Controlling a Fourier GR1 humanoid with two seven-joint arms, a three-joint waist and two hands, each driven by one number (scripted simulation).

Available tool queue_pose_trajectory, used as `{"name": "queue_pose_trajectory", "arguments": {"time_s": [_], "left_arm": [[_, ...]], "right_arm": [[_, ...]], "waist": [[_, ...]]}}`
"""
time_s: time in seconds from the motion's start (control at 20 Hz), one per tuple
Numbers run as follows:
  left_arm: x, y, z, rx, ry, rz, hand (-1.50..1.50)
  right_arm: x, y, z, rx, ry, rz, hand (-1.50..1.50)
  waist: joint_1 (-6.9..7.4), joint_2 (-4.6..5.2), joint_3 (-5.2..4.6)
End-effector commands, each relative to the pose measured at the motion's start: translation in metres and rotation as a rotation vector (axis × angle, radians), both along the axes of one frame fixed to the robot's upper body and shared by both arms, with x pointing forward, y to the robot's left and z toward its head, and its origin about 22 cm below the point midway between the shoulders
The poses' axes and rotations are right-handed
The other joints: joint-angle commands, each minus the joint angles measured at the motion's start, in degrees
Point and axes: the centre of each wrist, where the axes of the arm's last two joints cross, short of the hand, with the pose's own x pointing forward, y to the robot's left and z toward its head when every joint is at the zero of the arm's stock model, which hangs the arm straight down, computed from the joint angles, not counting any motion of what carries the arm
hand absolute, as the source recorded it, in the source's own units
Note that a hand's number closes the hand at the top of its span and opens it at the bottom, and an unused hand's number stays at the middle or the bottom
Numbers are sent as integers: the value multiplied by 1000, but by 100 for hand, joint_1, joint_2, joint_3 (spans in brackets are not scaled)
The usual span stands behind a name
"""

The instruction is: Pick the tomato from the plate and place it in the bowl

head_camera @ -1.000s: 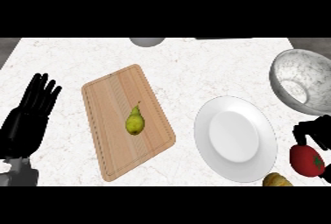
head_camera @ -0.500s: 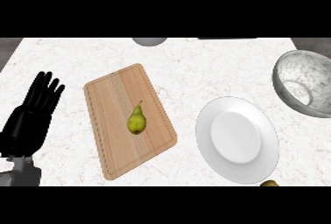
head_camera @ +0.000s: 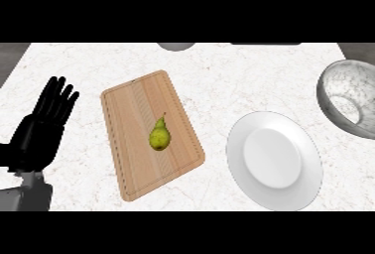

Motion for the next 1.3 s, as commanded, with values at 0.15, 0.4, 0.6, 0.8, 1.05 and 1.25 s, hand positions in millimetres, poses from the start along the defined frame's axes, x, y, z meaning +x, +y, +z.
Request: {"name": "queue_pose_trajectory", "arguments": {"time_s": [0.15, 0.4, 0.6, 0.8, 1.05, 1.25], "left_arm": [[4, 5, 15, 1, -4, -18, 0], [16, -12, 1, 7, -10, -37, 0], [20, -13, 5, -17, -21, -50, 0], [18, -5, 18, -7, -31, -60, 0], [19, -21, 8, -17, -23, -67, 0], [14, -17, 1, -9, -36, -64, 0]], "right_arm": [[51, -29, -10, 105, -29, -26, 150], [89, -33, -33, 159, -51, -29, 150], [112, -33, -51, 112, -12, -35, 150], [112, -50, -61, 90, 73, -78, 150], [122, -41, -89, 190, 215, -175, 150], [128, -26, -114, 218, 353, -54, -150]], "waist": [[90, 16, 5], [120, 41, 7], [190, 75, 11], [328, 124, 21], [366, 159, 26], [409, 172, 30]]}}
